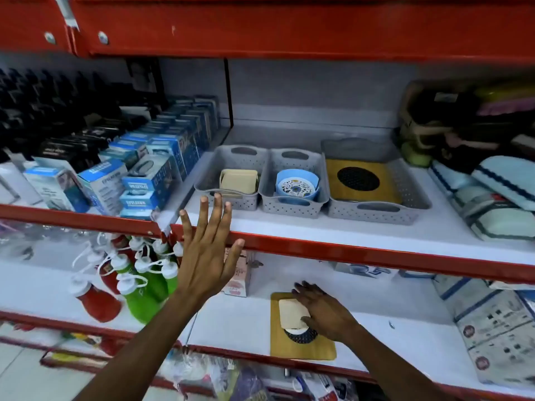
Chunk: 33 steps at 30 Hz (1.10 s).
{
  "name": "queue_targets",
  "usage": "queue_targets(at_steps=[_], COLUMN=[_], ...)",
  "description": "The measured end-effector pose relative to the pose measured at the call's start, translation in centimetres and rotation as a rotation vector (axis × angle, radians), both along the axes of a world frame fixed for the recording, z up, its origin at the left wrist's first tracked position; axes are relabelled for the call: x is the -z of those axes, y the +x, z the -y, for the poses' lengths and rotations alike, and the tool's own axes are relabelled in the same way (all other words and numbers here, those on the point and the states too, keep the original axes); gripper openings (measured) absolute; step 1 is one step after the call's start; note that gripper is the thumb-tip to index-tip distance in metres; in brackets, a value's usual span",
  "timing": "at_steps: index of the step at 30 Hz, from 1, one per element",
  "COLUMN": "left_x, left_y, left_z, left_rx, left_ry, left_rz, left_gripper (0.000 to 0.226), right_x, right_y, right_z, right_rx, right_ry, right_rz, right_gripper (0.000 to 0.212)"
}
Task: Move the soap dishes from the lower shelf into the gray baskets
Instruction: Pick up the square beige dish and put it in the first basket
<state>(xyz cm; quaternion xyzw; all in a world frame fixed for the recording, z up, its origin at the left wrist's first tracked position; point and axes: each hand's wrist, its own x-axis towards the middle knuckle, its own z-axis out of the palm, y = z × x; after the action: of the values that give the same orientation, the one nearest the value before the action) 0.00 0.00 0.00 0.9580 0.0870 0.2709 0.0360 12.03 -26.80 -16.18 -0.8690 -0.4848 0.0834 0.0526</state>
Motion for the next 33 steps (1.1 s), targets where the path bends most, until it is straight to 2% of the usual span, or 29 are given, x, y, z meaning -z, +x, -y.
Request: queue_targets(at_steps=[2,6,11,14,19,24,28,30,33], left_x=[-0.4,0.0,0.1,0.1,0.0,0.0,0.0,0.0,0.1], left_y=[0.0,0.1,0.1,0.2,0.1,0.0,-0.1,-0.1,-0.1], left_z=[0.1,-0.1,-0.1,-0.1,-0.1,0.0,-0.1,-0.1,-0.2], left_rx=[-0.010,0.003,0.000,-0.001,0.015,0.018,0.015,0.025,0.036], left_ry=[-0.011,0.003,-0.005,-0.020,-0.036,-0.030,-0.027,-0.034,-0.055], left_rz=[0.004,-0.003,-0.002,-0.003,0.017,0.024,0.013,0.006,0.010], left_gripper=[0.071,0.071,0.070,0.070,0.069,0.068,0.068,0.068,0.069], right_x=[0.9,1.5,1.7,1.2,-2.7,-9.7,-16.3,-19.3,-22.0], right_y=[0.2,0.7,1.7,1.7,0.1,-3.4,-5.7,-6.2,-5.9], right_z=[-0.4,-1.1,-1.6,-1.5,-0.8,-0.6,-1.5,-2.1,-3.3], right_rx=[0.113,0.165,0.123,0.111,0.121,-0.010,-0.055,-0.004,0.128], right_ry=[-0.102,-0.208,-0.247,-0.228,0.032,0.503,0.729,0.790,0.841], right_rz=[-0.181,-0.253,-0.201,-0.175,-0.157,0.184,0.374,0.355,0.222], right_gripper=[0.080,0.089,0.088,0.095,0.102,0.084,0.077,0.081,0.087])
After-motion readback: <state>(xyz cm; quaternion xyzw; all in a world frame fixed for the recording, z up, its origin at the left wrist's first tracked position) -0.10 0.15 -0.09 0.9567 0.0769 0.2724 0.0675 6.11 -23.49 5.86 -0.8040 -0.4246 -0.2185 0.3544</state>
